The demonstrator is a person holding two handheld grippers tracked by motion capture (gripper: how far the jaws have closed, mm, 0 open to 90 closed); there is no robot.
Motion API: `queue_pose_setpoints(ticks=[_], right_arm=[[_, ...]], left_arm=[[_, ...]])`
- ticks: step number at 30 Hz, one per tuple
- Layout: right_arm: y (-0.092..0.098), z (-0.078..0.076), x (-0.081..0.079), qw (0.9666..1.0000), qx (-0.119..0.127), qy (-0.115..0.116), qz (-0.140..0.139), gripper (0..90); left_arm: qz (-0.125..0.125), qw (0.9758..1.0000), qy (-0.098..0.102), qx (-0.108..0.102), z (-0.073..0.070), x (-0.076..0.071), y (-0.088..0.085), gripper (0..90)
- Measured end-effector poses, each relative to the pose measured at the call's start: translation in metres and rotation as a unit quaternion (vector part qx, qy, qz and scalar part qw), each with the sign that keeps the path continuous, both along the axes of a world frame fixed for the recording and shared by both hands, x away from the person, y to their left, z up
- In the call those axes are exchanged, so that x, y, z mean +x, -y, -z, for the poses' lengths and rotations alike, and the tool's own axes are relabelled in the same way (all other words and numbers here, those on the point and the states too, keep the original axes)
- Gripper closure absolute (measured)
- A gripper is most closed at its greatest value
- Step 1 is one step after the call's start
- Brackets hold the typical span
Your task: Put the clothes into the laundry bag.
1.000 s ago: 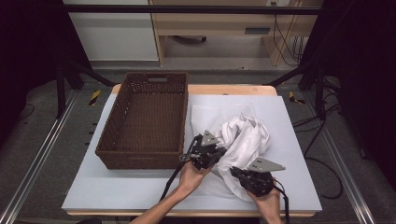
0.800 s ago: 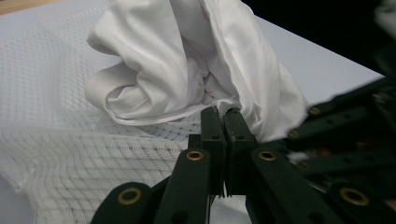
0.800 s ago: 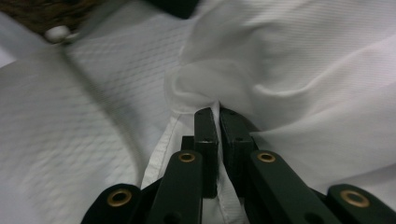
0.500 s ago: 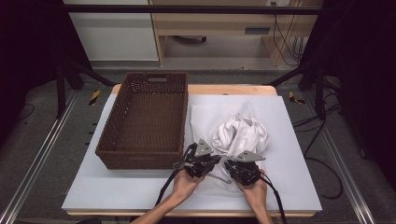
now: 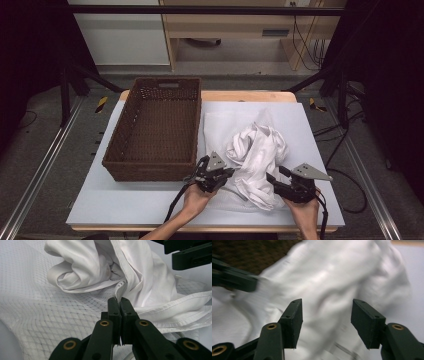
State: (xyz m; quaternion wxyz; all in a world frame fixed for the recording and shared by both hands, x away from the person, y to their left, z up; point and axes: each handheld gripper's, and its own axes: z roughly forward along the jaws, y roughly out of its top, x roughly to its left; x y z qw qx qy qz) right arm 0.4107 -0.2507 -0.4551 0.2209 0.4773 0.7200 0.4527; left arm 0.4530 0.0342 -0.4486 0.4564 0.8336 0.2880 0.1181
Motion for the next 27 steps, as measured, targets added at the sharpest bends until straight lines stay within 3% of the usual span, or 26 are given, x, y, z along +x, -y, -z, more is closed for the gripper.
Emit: queue_pose_setpoints(ticks=[5, 6, 7, 9, 12, 16, 18, 20, 24, 25, 27], right_arm=[[0.002, 0.024, 0.013, 0.9983, 0.003, -0.058, -0.008, 45.4], [0.002, 0.024, 0.013, 0.9983, 0.003, -0.058, -0.008, 45.4], [0.001, 0.026, 0.014, 0.9981, 0.006, -0.060, -0.015, 51.1], [-0.002, 0.024, 0.013, 0.9985, -0.002, -0.047, -0.026, 72.3], [-0.003, 0.015, 0.008, 0.9991, -0.006, -0.023, -0.036, 86.2], [-0.008, 0.001, 0.000, 0.9976, 0.008, 0.019, -0.066, 88.1], [-0.016, -0.003, -0.003, 0.9948, 0.025, 0.027, -0.096, 88.3], [-0.028, -0.005, -0.005, 0.9916, 0.026, 0.031, -0.123, 88.3], [-0.059, 0.004, -0.001, 0.9873, 0.009, 0.014, -0.158, 88.0], [-0.059, 0.004, -0.001, 0.9873, 0.009, 0.014, -0.158, 88.0], [-0.076, 0.012, 0.008, 0.9870, -0.016, -0.002, -0.160, 88.0]], left_arm=[[0.002, 0.9999, -0.011, -0.007, 0.002, 0.001, 0.000, 87.6], [0.002, 0.9999, -0.011, -0.006, 0.002, 0.002, 0.000, 87.6], [0.001, 0.9999, -0.012, -0.007, 0.002, 0.002, 0.000, 87.7], [0.001, 0.9999, -0.013, -0.009, 0.002, 0.002, 0.000, 87.6], [-0.005, 0.9997, -0.018, -0.015, 0.002, 0.003, 0.000, 87.7], [-0.012, 0.9993, -0.024, -0.024, 0.000, 0.005, -0.001, 87.7], [-0.015, 0.9992, -0.027, -0.026, -0.002, 0.006, -0.002, 87.8], [-0.016, 0.9991, -0.028, -0.028, -0.003, 0.006, -0.001, 87.8], [-0.018, 0.9989, -0.029, -0.032, -0.010, 0.008, 0.000, 87.9], [-0.018, 0.9989, -0.029, -0.032, -0.010, 0.008, 0.000, 87.9], [-0.019, 0.9991, -0.022, -0.030, -0.012, 0.007, 0.002, 88.0]])
